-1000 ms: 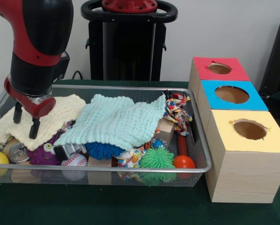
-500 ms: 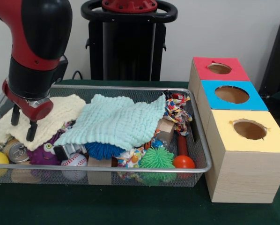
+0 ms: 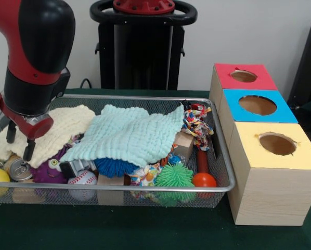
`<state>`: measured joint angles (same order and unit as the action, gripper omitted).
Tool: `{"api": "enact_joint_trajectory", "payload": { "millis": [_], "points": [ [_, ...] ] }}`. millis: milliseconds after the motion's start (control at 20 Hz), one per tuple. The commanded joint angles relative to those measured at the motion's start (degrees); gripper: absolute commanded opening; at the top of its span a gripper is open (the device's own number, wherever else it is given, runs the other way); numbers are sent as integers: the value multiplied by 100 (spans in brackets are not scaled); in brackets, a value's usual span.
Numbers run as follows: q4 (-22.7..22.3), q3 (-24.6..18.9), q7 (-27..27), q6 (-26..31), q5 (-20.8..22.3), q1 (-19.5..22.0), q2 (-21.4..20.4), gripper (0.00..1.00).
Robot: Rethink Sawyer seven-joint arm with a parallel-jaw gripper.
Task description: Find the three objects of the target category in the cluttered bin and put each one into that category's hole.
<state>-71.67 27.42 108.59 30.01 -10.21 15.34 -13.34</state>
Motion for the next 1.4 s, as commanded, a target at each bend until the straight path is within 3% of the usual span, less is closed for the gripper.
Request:
{"api": "enact_joint_trajectory", "payload": {
  "millis": [50, 800, 1400],
  "points": [
    [191, -289, 1329, -102, -299, 117, 268, 100],
    [156, -235, 1369, -56, -323, 58, 271, 100],
    [543, -30, 1617, 293, -494, -125, 482, 100]
  ]
}}
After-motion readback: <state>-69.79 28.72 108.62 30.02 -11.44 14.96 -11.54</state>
